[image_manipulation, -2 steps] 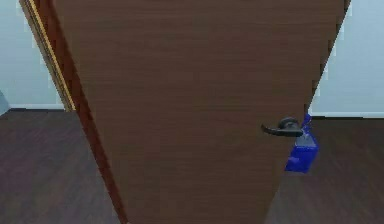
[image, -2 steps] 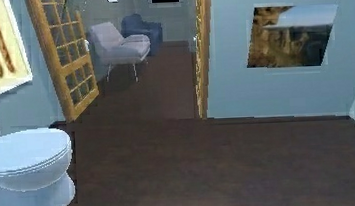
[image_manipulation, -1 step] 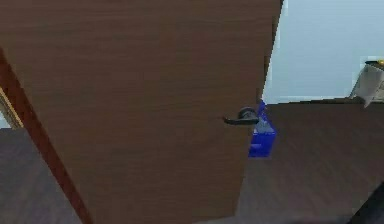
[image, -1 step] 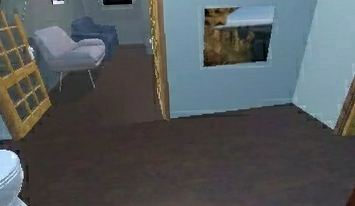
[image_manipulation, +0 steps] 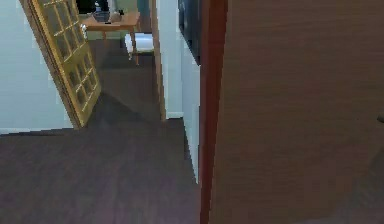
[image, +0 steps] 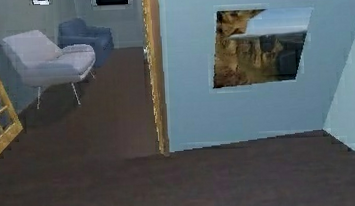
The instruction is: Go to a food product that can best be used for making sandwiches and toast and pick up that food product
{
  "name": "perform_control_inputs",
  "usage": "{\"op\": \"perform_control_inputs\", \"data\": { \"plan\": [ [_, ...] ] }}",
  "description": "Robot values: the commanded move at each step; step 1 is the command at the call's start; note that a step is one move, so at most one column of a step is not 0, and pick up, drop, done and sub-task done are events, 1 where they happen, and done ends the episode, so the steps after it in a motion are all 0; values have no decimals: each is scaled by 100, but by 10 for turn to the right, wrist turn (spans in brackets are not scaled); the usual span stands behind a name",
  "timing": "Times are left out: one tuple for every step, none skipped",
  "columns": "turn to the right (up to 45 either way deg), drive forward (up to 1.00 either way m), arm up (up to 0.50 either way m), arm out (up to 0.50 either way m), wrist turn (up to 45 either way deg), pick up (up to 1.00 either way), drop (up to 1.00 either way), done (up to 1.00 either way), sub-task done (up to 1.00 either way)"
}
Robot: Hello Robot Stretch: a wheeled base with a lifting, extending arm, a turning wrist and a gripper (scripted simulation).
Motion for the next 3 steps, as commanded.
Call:
{"op": "perform_control_inputs", "data": {
  "plan": [
    [390, 0, 0, 0, 0, 0, 0, 0, 0],
    [0, 20, 0, 0, 0, 0, 0, 0, 0],
    [270, 0, 0, 0, 0, 0, 0, 0, 0]
  ]
}}
